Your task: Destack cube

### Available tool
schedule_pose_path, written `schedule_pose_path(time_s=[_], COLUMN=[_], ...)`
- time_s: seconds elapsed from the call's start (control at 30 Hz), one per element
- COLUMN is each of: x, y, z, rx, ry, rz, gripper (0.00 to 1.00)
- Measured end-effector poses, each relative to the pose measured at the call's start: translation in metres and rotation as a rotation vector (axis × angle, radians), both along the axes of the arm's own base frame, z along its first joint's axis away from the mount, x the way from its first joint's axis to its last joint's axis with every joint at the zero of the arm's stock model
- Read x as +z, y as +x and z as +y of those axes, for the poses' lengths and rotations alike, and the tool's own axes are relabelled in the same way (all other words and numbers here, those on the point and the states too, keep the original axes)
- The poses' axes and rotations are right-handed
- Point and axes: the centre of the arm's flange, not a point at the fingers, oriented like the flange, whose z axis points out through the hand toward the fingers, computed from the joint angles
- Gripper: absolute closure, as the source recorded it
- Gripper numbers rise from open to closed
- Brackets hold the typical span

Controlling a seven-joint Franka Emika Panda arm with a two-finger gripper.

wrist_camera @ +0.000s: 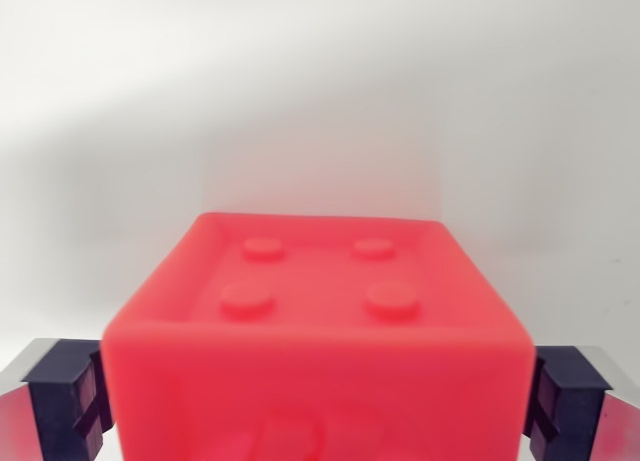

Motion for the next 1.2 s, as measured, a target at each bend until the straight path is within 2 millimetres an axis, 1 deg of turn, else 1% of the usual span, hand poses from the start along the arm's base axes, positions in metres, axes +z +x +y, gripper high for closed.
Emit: schedule_pose_path(time_s=[0.37, 0.53, 0.9, 1.2], x=[0.0, 0.005, 0.029, 0.06], y=[0.0, 0.001, 0.001, 0.001], z=[0.0, 0.0, 0.0, 0.0], rx=[0.0, 0.0, -0.001, -0.001], ry=[0.0, 0.001, 0.003, 0.005], rz=[-0.001, -0.003, -0.005, -0.005], gripper=[0.0, 0.0, 0.0, 0.0])
